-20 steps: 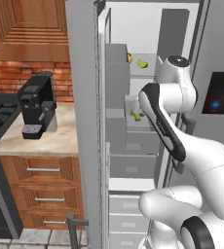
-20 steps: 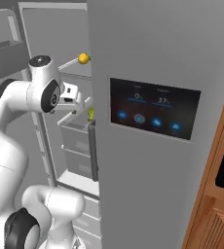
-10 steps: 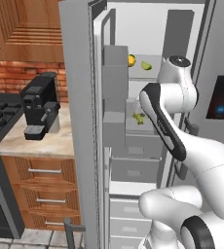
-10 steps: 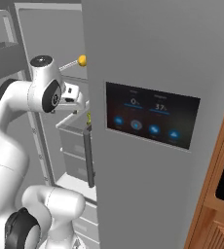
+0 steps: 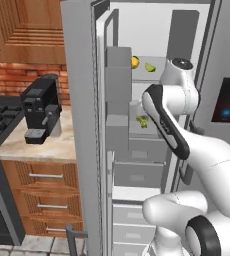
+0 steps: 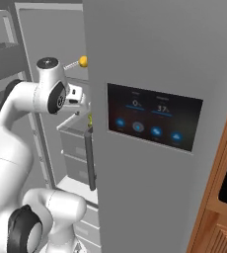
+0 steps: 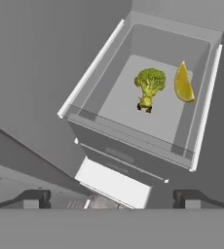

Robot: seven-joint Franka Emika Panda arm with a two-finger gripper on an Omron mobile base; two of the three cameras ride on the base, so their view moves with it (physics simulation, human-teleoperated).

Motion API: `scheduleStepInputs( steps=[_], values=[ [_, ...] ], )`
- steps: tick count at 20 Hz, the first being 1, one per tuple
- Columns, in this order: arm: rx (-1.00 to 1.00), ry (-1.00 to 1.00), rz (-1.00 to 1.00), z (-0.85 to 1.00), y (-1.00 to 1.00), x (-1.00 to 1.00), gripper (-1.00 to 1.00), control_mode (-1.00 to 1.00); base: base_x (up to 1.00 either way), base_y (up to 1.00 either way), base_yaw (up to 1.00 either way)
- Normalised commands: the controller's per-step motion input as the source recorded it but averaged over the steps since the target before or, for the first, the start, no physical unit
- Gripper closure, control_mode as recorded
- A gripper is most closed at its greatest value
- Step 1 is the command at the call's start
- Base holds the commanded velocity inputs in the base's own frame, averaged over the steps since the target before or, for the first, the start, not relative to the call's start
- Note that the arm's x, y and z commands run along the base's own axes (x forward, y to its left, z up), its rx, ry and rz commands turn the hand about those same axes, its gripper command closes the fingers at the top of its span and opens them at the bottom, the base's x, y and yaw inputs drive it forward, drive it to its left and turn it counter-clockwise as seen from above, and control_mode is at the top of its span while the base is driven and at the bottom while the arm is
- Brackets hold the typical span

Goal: Take the lemon wedge and broccoli from the second highest rack and move them to the highest rack where the lemon wedge and lemon are located, to maximize freezer space. Close the freezer door after rearranging.

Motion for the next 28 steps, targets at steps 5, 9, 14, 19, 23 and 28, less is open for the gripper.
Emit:
scheduleStepInputs(
  steps=[5,9,14,19,23,28],
  values=[
    [0.0,-0.04,0.0,-0.47,-0.31,0.19,-1.0,-1.0,0.0,0.0,0.0],
    [0.0,0.0,0.0,-0.41,-0.28,0.28,-1.0,-1.0,0.0,0.0,0.0],
    [0.0,0.0,0.0,-0.48,-0.06,0.38,-1.0,-1.0,0.0,0.0,0.0],
    [0.08,0.02,0.0,-0.37,-0.13,0.56,-1.0,-1.0,0.0,0.0,0.0],
    [0.07,0.08,0.0,-0.28,0.0,0.57,-1.0,-1.0,0.0,0.0,0.0],
    [0.01,0.1,0.0,-0.2,-0.01,0.56,-1.0,-1.0,0.0,0.0,0.0]
  ],
)
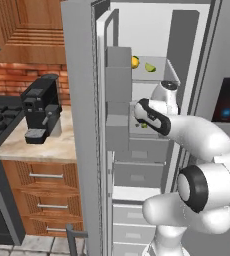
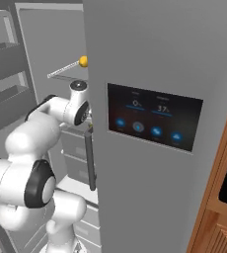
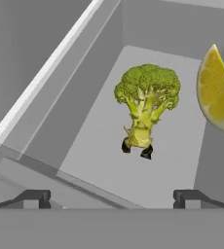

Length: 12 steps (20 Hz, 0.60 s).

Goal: Take the lemon wedge and broccoli from the second highest rack and move them to the highest rack where the lemon wedge and lemon are located, to maximize freezer space. Close the freezer door after rearranging.

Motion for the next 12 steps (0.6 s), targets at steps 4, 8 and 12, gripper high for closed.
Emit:
scheduleStepInputs(
  steps=[4,8,12],
  values=[
    [0.0,0.24,0.0,-0.1,-0.06,0.42,-1.0,-1.0,0.0,0.0,0.0],
    [0.0,0.18,0.0,-0.16,-0.08,0.48,-1.0,-1.0,0.0,0.0,0.0],
    [0.04,0.08,0.0,-0.15,-0.14,0.47,-1.0,-1.0,0.0,0.0,0.0]
  ],
)
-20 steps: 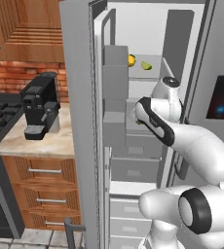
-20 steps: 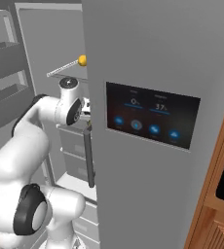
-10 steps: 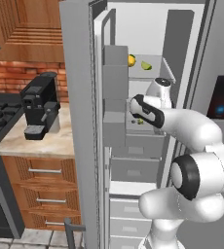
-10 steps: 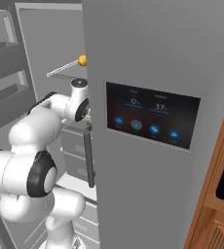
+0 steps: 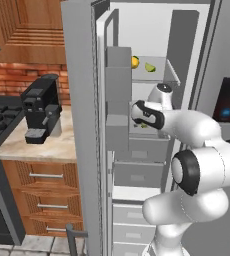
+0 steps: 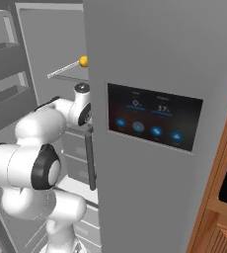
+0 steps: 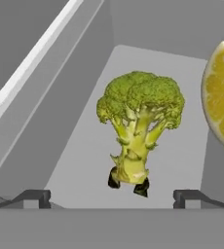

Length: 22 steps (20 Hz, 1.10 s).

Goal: Take the lemon wedge and broccoli from the second highest rack and move them to the highest rack where the lemon wedge and lemon are located, to maximize freezer space. Close the freezer door after rearranging.

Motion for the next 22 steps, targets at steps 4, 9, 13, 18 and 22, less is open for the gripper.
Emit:
scheduleStepInputs(
  steps=[4,9,13,18,22],
  values=[
    [0.0,0.0,0.0,-0.22,-0.1,0.47,-1.0,-1.0,0.0,0.0,0.0],
    [0.0,0.06,0.0,-0.19,-0.08,0.54,-1.0,-1.0,0.0,0.0,0.0],
    [0.0,0.14,0.0,-0.14,-0.07,0.5,-1.0,-1.0,0.0,0.0,0.0],
    [0.0,0.03,0.0,-0.43,0.0,0.03,-1.0,-1.0,0.0,0.0,0.0],
    [0.0,0.0,0.0,-0.59,0.0,0.0,1.0,-1.0,0.0,0.0,0.0]
  ],
)
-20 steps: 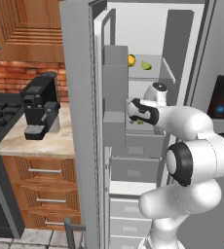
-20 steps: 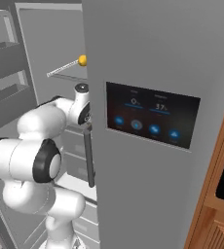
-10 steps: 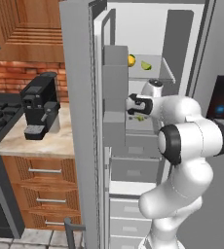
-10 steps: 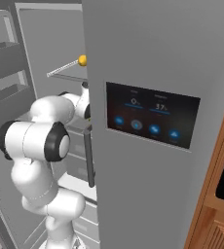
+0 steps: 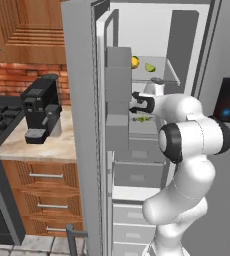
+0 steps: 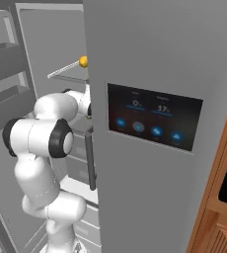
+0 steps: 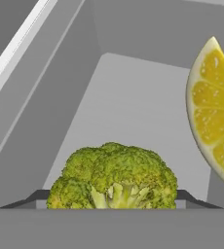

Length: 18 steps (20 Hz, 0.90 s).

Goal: Take the lemon wedge and broccoli from the second highest rack and move them to the highest rack where the lemon wedge and lemon are located, to maximize freezer space. Close the freezer door after rearranging.

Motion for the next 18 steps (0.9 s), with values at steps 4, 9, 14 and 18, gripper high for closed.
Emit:
scheduleStepInputs(
  steps=[4,9,14,18],
  values=[
    [0.0,-0.07,0.0,-0.56,0.01,0.0,1.0,-1.0,0.0,0.0,0.0],
    [0.0,-0.16,0.0,-0.48,0.14,-0.28,1.0,-1.0,0.0,0.0,0.0],
    [0.0,0.0,0.0,-0.04,0.14,-0.61,1.0,-1.0,0.0,0.0,0.0],
    [0.0,-0.01,0.0,0.2,0.2,-0.77,1.0,-1.0,0.0,0.0,0.0]
  ],
)
